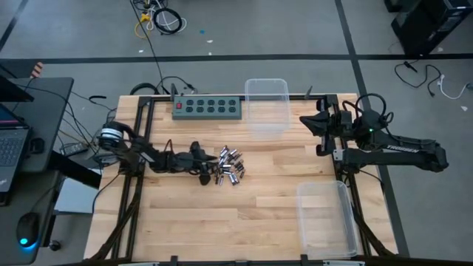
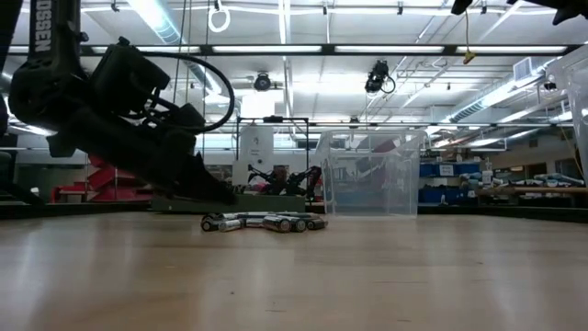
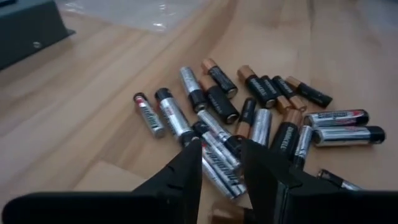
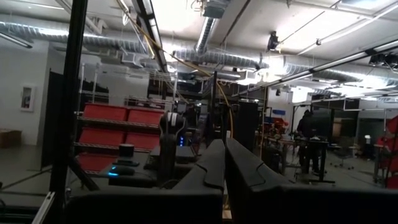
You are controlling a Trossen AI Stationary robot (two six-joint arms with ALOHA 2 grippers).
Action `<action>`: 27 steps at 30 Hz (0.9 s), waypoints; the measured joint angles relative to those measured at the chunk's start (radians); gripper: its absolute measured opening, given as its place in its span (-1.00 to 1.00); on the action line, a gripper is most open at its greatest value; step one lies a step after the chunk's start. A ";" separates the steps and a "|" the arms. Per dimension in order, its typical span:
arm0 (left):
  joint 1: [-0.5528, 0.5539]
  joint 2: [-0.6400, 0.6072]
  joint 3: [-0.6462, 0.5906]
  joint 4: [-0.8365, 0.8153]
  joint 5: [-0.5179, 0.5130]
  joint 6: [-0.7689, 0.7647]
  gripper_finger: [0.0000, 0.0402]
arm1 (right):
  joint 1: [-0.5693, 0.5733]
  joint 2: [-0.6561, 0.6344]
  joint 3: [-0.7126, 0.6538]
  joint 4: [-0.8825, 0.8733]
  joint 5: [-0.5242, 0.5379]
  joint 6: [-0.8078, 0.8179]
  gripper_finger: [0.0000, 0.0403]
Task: Sort batteries
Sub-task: Put the silver battery into the top transparent bin
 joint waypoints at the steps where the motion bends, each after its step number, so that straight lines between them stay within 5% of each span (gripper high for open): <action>1: 0.000 0.013 0.005 0.015 0.003 0.000 -0.44 | 0.000 0.000 0.000 -0.003 0.000 0.000 -0.99; 27: 0.005 0.108 0.066 0.023 -0.086 0.005 -0.44 | 0.000 0.018 0.000 -0.018 0.000 0.000 -0.99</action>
